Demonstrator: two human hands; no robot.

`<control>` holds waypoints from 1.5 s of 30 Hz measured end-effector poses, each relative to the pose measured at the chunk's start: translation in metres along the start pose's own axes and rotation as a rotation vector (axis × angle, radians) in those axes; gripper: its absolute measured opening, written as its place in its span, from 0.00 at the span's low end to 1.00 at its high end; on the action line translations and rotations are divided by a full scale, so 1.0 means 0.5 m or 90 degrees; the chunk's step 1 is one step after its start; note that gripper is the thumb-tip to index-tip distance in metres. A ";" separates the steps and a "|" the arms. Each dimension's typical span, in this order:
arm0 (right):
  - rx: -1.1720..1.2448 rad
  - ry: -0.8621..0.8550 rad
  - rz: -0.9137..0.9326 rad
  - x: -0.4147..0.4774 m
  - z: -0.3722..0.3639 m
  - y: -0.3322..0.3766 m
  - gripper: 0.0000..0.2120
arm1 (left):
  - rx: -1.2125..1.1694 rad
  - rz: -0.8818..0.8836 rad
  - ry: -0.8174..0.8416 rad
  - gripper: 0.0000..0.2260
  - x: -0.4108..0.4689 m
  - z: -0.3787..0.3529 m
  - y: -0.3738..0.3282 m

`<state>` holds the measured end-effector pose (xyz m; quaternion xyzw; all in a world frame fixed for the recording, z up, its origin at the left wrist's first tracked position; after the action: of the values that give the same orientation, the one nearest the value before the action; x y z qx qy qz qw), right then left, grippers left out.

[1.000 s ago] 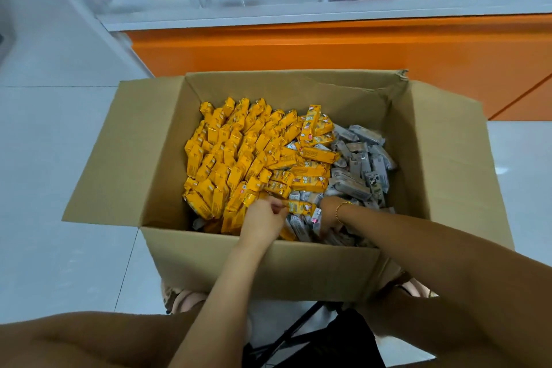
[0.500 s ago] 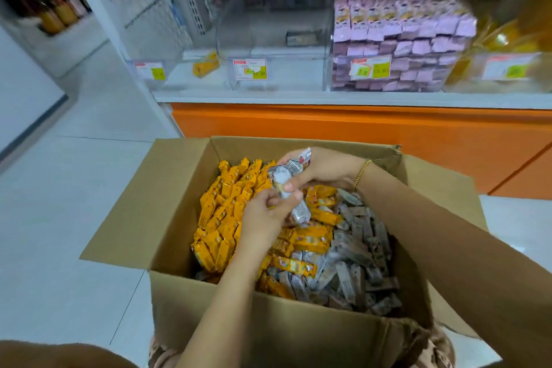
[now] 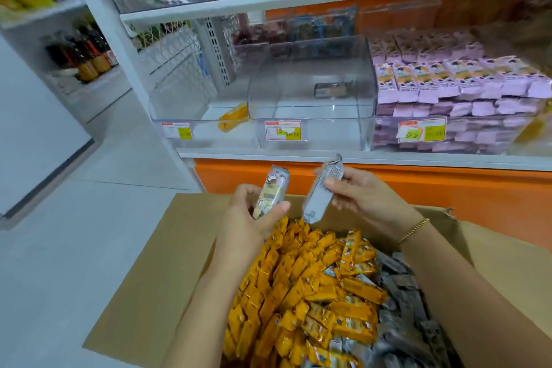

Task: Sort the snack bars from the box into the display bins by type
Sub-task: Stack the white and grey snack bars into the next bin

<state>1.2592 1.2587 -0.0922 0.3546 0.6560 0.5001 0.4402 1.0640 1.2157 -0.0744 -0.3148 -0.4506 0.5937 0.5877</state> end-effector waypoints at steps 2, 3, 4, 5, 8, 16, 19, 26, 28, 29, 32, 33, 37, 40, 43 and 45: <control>-0.092 -0.053 0.013 0.016 0.008 0.011 0.14 | -0.014 -0.022 0.022 0.10 0.030 -0.006 -0.002; -0.104 -0.062 0.014 0.025 0.006 0.018 0.10 | -0.016 -0.022 0.039 0.08 0.041 -0.012 -0.002; -0.088 -0.054 0.012 0.032 0.001 0.023 0.08 | -0.013 -0.016 0.058 0.07 0.048 -0.018 0.000; -0.049 -0.030 0.008 0.038 -0.007 0.026 0.08 | -0.028 0.000 0.077 0.07 0.053 -0.024 0.004; 0.082 0.071 0.011 0.043 -0.024 0.033 0.15 | -0.240 0.110 0.125 0.11 0.061 -0.042 0.014; 0.075 0.150 0.004 -0.011 -0.039 0.083 0.23 | -0.467 0.205 0.298 0.21 0.027 -0.064 -0.050; 0.040 0.111 0.031 -0.028 -0.052 0.122 0.17 | -0.506 0.205 0.251 0.19 0.013 -0.038 -0.070; -0.035 0.047 -0.007 -0.062 -0.122 0.155 0.04 | -0.480 0.135 0.177 0.11 -0.049 0.010 -0.098; -0.066 0.033 -0.015 -0.065 -0.149 0.164 0.08 | -0.486 0.124 0.153 0.17 -0.065 0.022 -0.102; -0.089 0.023 -0.019 -0.066 -0.162 0.169 0.09 | -0.485 0.123 0.137 0.19 -0.068 0.030 -0.101; -0.163 -0.035 -0.018 -0.060 -0.176 0.180 0.16 | -0.439 0.127 0.113 0.17 -0.066 0.054 -0.095; -0.185 -0.057 -0.014 -0.056 -0.177 0.182 0.18 | -0.421 0.129 0.113 0.14 -0.063 0.058 -0.093; -0.222 -0.110 0.021 -0.030 -0.177 0.184 0.19 | -0.388 0.144 0.116 0.09 -0.042 0.062 -0.082; -0.173 -0.088 0.031 -0.011 -0.176 0.173 0.16 | -0.358 0.142 0.132 0.17 -0.022 0.067 -0.073; -0.162 -0.039 0.055 -0.008 -0.176 0.176 0.11 | -0.295 0.156 0.168 0.20 0.001 0.076 -0.061; -0.161 -0.045 0.096 -0.016 -0.158 0.193 0.11 | -0.259 0.170 0.201 0.20 0.020 0.082 -0.058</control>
<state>1.1909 1.2482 0.0121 0.3616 0.5435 0.5977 0.4654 1.0377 1.2159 -0.0302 -0.5714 -0.4175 0.5070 0.4921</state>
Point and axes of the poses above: each hand's wrist, its own x-axis towards the middle knuckle, its own z-axis out of the back of the hand, y = z × x, the point moved 9 cm from there along x, towards the middle knuckle, and after that the axes turned 7 degrees about -z, right-handed, at the moved point
